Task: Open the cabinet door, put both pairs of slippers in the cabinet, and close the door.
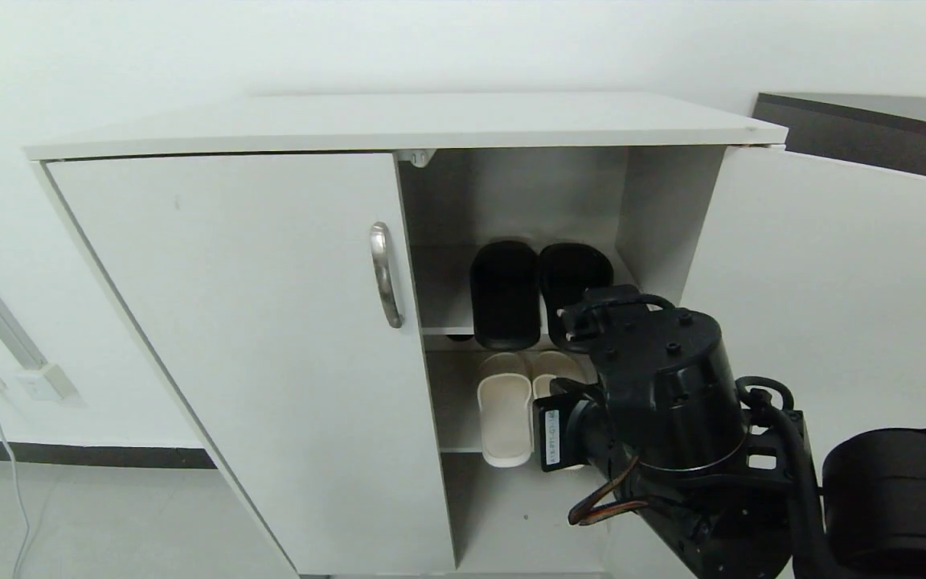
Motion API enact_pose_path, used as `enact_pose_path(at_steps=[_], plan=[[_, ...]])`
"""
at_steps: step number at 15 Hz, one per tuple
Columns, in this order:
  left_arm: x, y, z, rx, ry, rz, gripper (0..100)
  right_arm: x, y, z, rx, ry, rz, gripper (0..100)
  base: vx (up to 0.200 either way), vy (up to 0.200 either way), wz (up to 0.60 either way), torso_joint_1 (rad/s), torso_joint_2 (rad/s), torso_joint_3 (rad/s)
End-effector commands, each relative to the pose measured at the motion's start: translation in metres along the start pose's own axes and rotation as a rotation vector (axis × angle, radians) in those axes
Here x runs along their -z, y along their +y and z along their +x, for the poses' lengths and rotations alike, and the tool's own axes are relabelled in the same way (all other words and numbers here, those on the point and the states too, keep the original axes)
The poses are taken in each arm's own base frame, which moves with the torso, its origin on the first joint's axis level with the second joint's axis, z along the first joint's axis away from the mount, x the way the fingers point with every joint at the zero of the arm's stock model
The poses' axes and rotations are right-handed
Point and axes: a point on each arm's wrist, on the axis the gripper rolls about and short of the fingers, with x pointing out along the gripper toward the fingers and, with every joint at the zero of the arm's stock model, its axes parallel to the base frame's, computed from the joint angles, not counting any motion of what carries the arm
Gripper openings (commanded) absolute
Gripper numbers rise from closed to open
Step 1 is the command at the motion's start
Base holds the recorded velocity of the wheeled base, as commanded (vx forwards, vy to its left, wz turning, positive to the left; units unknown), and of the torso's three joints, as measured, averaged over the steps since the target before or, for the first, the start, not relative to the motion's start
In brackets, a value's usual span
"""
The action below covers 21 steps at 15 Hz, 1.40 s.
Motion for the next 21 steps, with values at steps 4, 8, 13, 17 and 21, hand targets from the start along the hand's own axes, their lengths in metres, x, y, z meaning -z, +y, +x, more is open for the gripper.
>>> enact_pose_path(at_steps=[4,8,13,17,21], plan=[[0.0,0.0,0.0,0.001,0.002,0.0,0,0.006,-0.001,0.001,0.0,0.004,-0.029,0,-0.2,0.0,0.0,0.0,0.0,0.004],[0.0,0.0,0.0,0.001,0.002,-0.002,0,0.013,-0.003,0.002,-0.005,-0.006,-0.048,0,-0.2,0.0,0.0,0.001,0.0,0.001],[0.0,0.0,0.0,0.0,0.002,0.0,0,0.024,-0.006,0.008,0.007,-0.003,-0.089,0,-0.2,0.0,0.0,0.004,0.0,0.002],[0.0,0.0,0.0,0.0,0.001,0.0,0,0.028,-0.006,0.011,0.004,-0.006,-0.1,0,0.0,0.0,0.0,0.0,0.0,0.0],[0.0,0.0,0.0,-0.002,0.001,0.0,0,0.03,-0.006,0.014,0.01,0.0,-0.103,0,0.0,0.0,0.0,0.0,0.0,0.0]])
